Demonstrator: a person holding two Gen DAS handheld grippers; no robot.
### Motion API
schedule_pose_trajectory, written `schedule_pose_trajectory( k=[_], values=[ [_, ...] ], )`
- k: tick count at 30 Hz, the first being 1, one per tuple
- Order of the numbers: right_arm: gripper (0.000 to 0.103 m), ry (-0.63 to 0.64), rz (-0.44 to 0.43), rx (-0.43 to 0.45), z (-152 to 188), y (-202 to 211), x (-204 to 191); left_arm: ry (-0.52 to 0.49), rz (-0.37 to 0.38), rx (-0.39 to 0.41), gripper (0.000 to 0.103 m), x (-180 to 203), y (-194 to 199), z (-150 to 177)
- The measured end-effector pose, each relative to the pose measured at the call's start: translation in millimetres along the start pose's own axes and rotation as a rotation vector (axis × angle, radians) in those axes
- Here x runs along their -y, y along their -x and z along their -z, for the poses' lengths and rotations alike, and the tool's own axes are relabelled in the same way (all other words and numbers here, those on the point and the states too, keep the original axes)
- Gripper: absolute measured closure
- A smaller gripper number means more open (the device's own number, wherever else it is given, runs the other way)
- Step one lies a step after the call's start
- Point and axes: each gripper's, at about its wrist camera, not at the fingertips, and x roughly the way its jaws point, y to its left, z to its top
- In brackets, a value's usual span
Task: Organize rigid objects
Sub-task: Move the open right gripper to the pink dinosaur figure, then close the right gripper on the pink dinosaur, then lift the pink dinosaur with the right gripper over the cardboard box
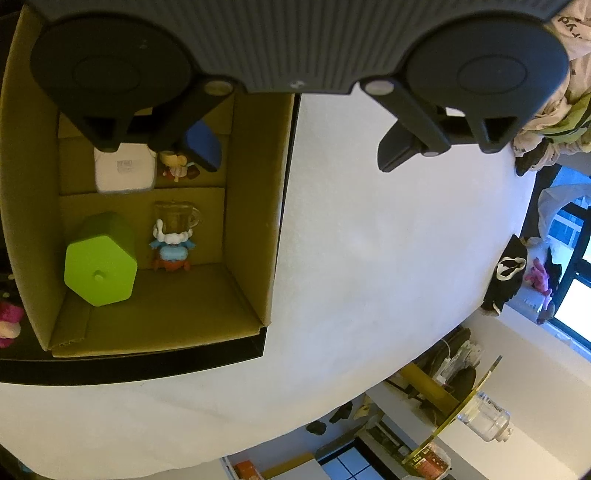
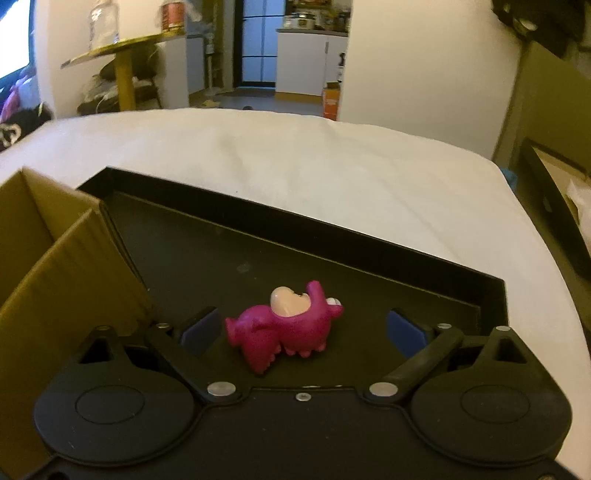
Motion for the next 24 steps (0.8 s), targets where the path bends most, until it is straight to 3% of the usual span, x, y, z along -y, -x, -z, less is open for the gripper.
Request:
schedule_pose_trajectory(
  k=[4, 6, 15, 24],
  values=[
    [0.018, 0.049, 0.005, 0.000, 3, -3, -5, -0.017, -0.001, 0.002, 0.012, 0, 1, -3],
    [0.035, 0.049, -0.016, -0.013, 3, -4, -4, -0.017, -0.001, 0.000, 0.012, 0, 2, -3],
    [0.036, 0.050, 0.007, -0.042, 1, 15, 0, -0.019, 0.023, 0.005, 0.012, -2, 7, 0],
    [0.036, -0.087, 0.018, -0.105, -7, 47, 12, 0.030, 0.067, 0.026, 0.012, -17, 18, 8]
  ],
)
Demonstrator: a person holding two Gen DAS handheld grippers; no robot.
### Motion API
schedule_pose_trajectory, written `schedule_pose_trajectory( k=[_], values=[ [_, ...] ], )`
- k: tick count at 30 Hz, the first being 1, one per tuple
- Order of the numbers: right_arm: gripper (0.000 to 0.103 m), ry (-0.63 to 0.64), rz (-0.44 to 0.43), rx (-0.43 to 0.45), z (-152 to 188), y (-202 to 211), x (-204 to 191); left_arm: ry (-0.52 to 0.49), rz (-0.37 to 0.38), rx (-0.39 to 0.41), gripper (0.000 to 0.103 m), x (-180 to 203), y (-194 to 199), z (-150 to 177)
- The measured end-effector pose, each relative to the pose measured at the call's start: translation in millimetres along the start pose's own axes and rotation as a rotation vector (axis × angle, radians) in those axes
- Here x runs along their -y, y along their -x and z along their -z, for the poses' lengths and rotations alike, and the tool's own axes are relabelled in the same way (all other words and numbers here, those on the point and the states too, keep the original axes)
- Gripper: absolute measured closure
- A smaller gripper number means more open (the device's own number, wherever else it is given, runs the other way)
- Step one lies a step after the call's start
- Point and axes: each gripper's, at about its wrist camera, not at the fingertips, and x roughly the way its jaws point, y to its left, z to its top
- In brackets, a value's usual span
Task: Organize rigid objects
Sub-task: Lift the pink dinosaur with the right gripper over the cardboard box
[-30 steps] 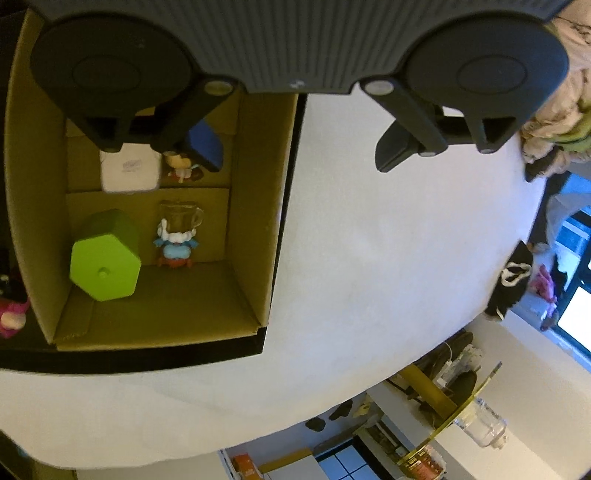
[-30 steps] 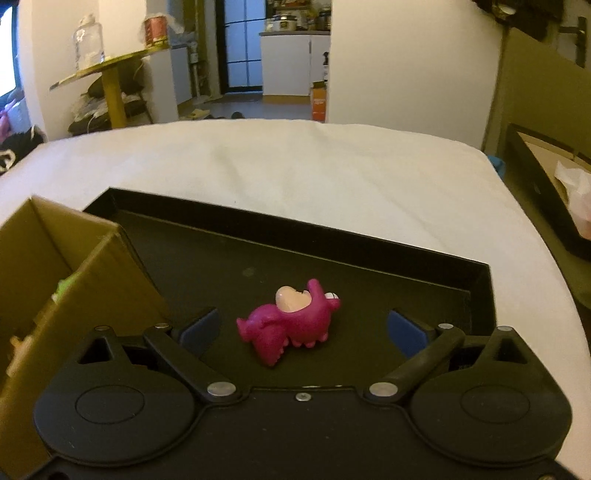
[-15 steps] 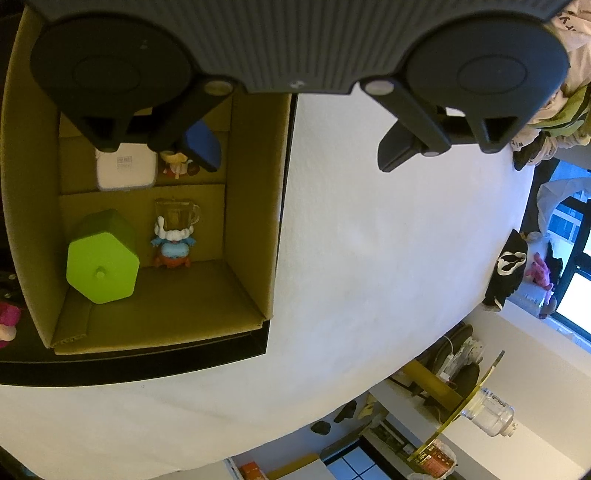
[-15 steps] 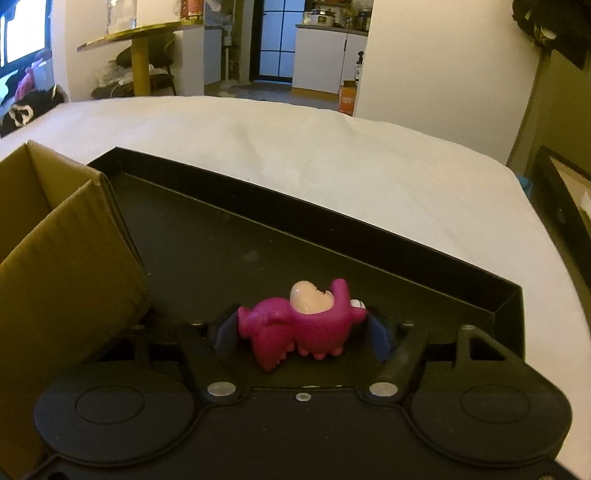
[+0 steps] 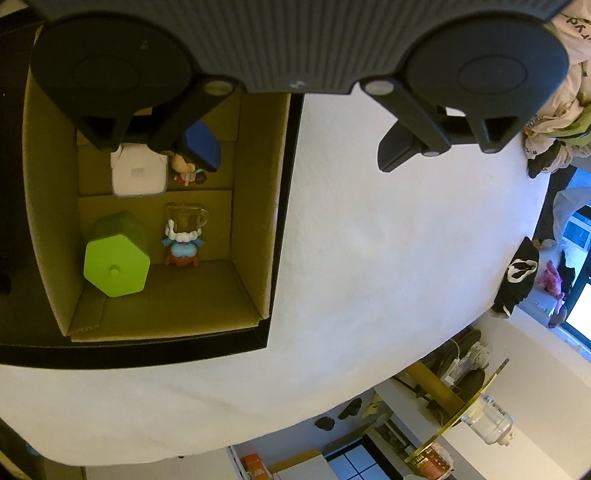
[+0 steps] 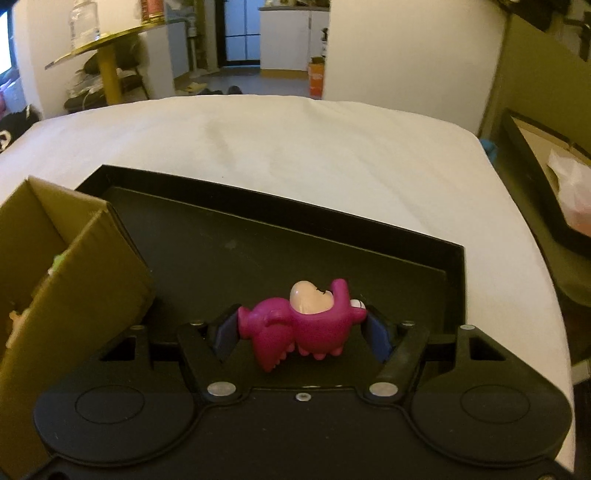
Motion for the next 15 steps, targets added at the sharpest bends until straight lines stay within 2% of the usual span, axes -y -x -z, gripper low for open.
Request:
schedule_pose_trajectory(
  k=[15],
  values=[
    [0.036, -0.026, 0.038, -0.004, -4, 44, -11, 0.066, 0.094, 0.057, 0.012, -24, 13, 15]
  ],
)
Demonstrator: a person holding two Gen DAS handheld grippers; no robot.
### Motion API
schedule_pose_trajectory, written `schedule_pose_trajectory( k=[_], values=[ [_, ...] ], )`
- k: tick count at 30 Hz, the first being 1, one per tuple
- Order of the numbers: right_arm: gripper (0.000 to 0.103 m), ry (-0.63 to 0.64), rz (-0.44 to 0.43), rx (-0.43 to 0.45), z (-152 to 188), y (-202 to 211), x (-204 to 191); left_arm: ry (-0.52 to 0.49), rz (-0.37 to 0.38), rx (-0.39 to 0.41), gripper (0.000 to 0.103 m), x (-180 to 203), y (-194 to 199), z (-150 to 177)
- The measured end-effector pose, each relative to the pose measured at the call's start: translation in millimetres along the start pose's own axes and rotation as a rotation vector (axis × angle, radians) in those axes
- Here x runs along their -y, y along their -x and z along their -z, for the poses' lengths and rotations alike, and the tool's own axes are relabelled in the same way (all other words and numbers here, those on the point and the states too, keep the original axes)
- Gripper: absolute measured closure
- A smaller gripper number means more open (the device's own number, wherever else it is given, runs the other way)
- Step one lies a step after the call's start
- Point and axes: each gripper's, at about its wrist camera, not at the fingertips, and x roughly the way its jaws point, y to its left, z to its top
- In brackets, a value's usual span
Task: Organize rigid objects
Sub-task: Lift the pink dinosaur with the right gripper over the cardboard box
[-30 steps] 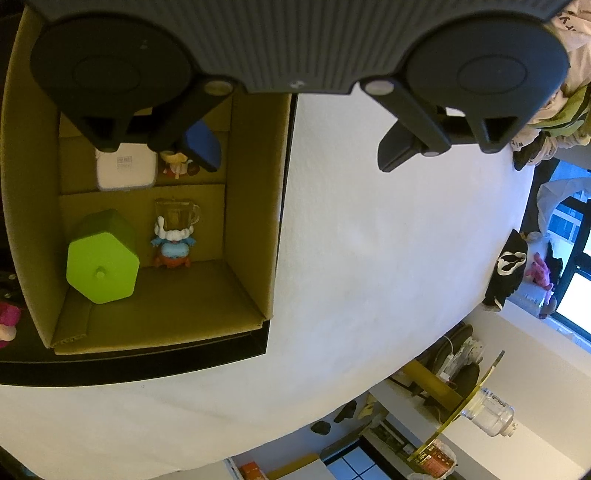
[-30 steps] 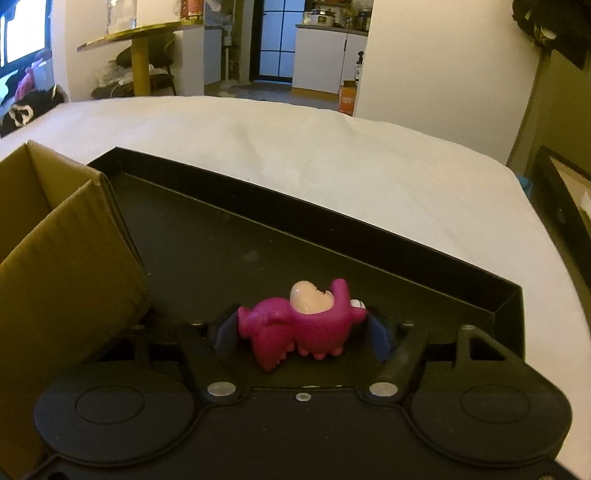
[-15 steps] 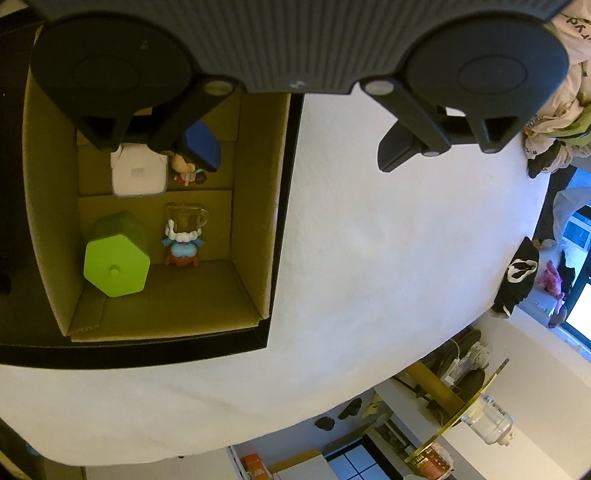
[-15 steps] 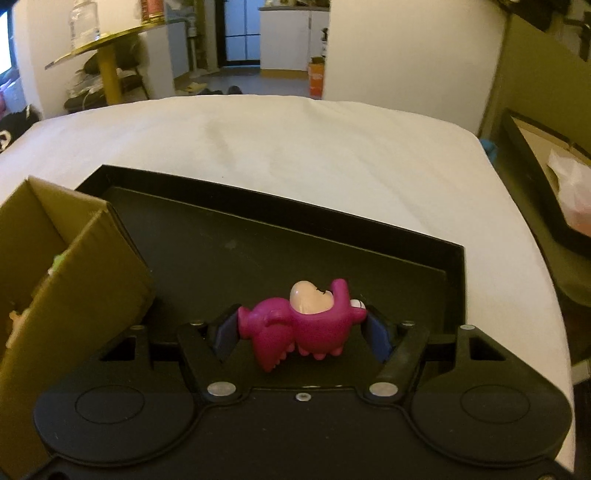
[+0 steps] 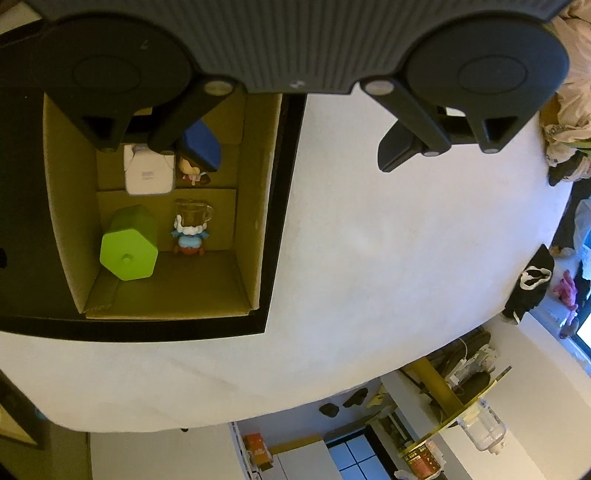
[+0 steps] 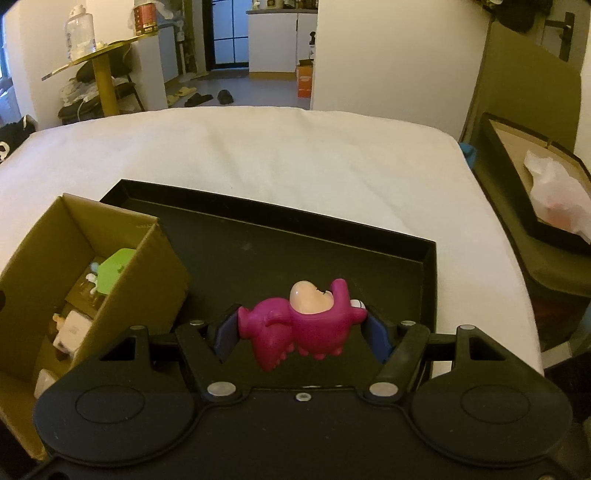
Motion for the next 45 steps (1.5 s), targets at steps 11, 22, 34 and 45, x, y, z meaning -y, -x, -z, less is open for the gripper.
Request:
schedule_pose_trajectory(
  k=[11, 22, 34, 45],
  values=[
    [0.036, 0.023, 0.040, 0.014, -8, 26, -17, 0.048, 0.053, 0.027, 0.012, -13, 0, 5],
    [0.036, 0.065, 0.034, 0.044, -24, 45, -50, 0.071, 0.141, 0.031, 0.015, -25, -9, 18],
    [0.036, 0.122, 0.018, 0.044, -30, 44, -92, 0.117, 0.239, 0.003, 0.043, -39, -26, 28],
    [0.036, 0.186, 0.024, 0.046, -31, 40, -123, 0.124, 0.323, -0.009, 0.073, -44, -36, 37]
  ],
)
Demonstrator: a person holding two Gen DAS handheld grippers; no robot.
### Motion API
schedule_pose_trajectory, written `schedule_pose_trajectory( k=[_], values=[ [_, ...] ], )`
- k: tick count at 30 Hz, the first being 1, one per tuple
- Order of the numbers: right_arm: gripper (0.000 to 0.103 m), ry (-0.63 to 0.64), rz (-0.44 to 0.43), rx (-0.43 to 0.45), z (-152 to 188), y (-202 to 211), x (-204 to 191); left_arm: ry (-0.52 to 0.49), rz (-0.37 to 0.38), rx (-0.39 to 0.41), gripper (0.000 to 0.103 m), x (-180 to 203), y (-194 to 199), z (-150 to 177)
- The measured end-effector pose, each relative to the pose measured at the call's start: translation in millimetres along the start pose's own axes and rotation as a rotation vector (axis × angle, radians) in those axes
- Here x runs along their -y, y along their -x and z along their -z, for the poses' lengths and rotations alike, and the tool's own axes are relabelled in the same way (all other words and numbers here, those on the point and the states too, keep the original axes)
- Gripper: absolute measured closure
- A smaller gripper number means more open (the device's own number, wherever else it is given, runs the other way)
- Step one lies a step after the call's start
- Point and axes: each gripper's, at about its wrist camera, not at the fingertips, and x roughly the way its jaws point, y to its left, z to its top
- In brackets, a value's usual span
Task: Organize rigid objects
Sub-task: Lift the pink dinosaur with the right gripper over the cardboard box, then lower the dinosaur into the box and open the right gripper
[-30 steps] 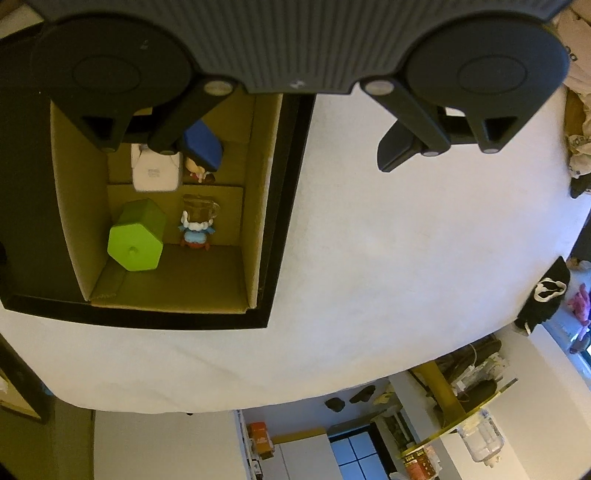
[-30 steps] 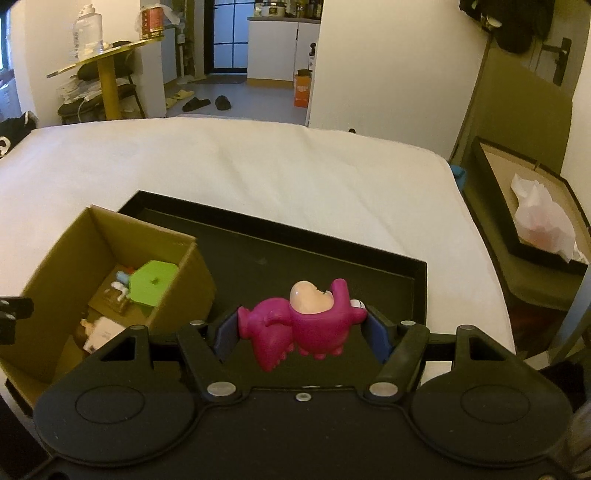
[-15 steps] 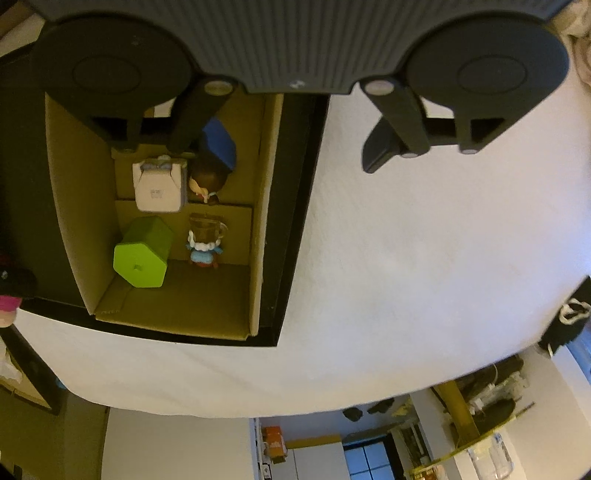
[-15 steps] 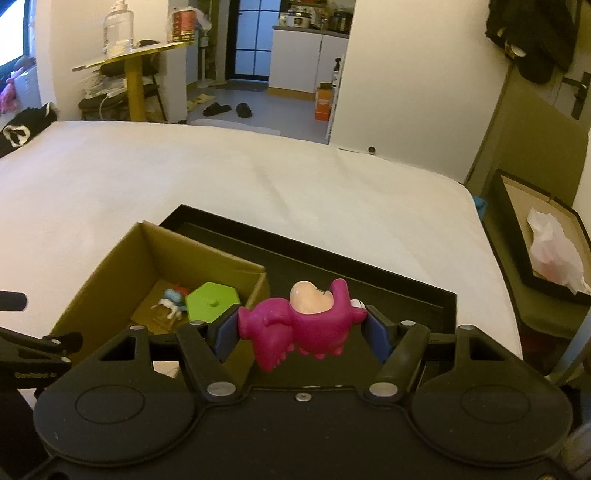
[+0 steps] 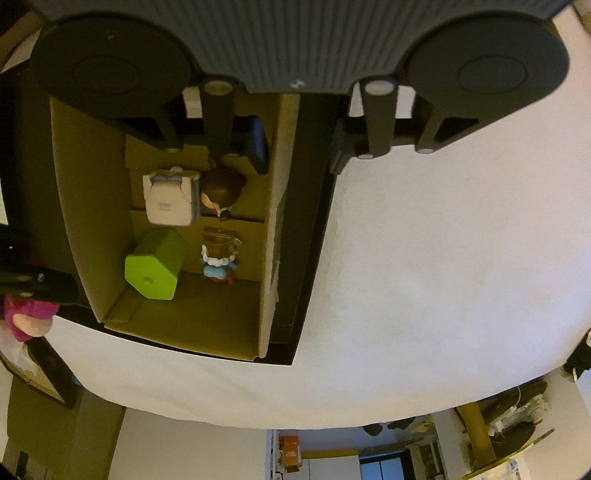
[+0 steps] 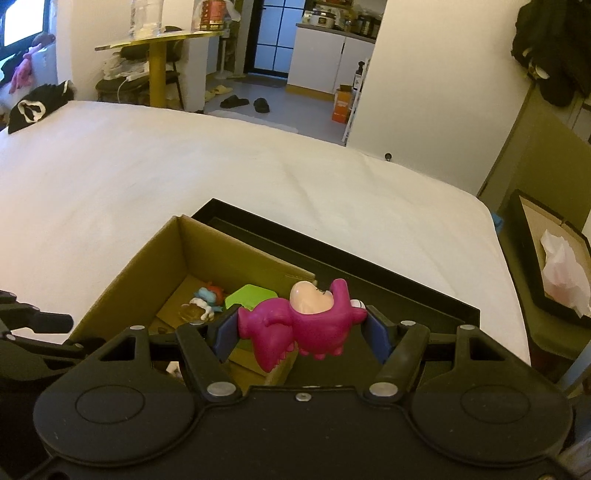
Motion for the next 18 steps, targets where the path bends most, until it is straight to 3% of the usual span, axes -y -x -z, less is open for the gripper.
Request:
schedule_pose_trajectory(
  k=[9, 18],
  values=[
    [0.036, 0.064, -0.018, -0.007, 3, -6, -24, 0.001, 0.047, 0.006, 0.084, -2, -2, 2],
    [0.035, 0.157, -0.024, -0.043, 5, -19, -42, 0.017, 0.069, 0.004, 0.084, -5, -3, 1]
  ],
)
